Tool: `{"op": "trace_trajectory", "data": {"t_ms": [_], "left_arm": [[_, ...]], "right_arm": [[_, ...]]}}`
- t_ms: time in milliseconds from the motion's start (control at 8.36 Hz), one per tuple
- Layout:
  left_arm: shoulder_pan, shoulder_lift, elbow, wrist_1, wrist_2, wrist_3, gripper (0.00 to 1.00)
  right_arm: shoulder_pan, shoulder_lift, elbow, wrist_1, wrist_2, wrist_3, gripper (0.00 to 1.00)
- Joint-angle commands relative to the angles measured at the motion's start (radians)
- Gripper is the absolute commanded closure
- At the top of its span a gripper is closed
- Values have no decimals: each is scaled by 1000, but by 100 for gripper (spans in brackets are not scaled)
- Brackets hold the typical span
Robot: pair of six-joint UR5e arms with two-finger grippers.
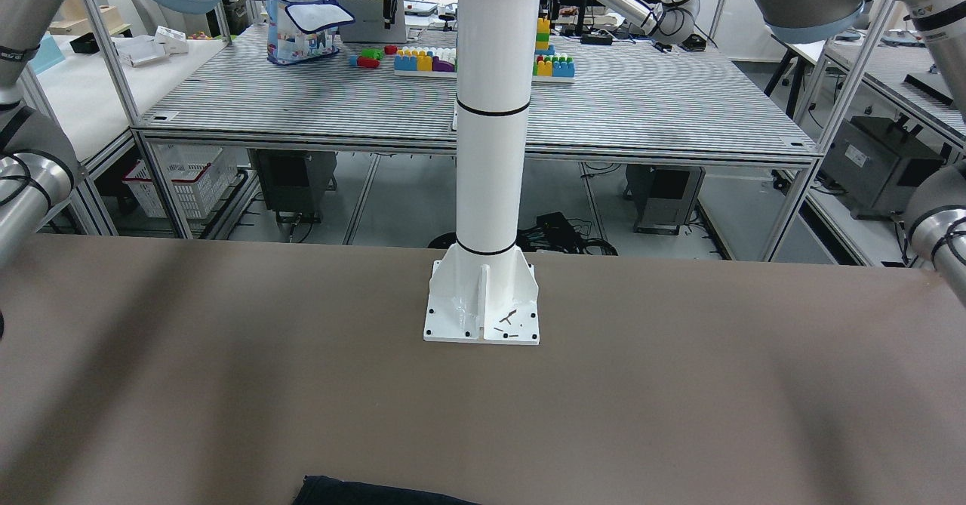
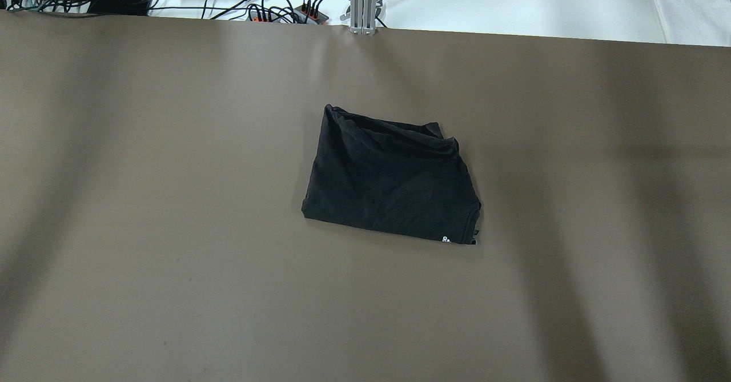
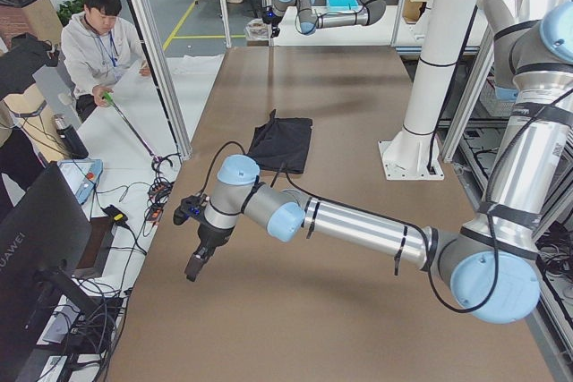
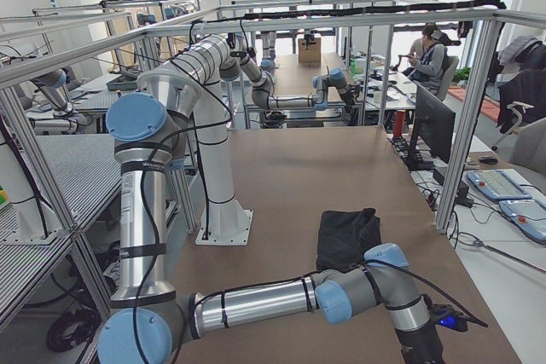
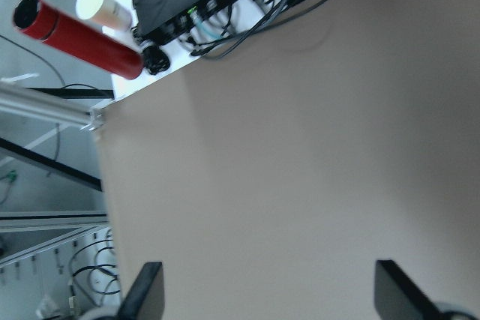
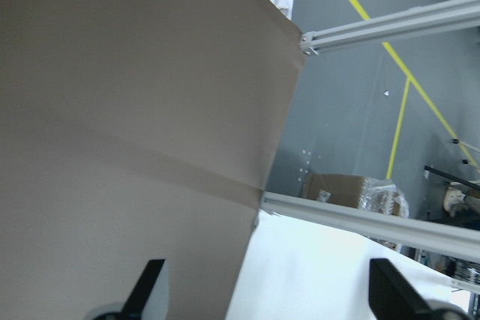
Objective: Fold clothes
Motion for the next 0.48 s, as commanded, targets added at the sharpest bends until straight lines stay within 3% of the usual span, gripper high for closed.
{"op": "trace_trajectory", "data": {"t_ms": [0,359], "left_arm": [[-76,133,-27,-178,132,156,0],[-74,144,-25,-193,125,165,0]], "right_arm": [[76,-147,36,193,-57,-62,6],[74,-160,27,178,-51,-24,6]]}}
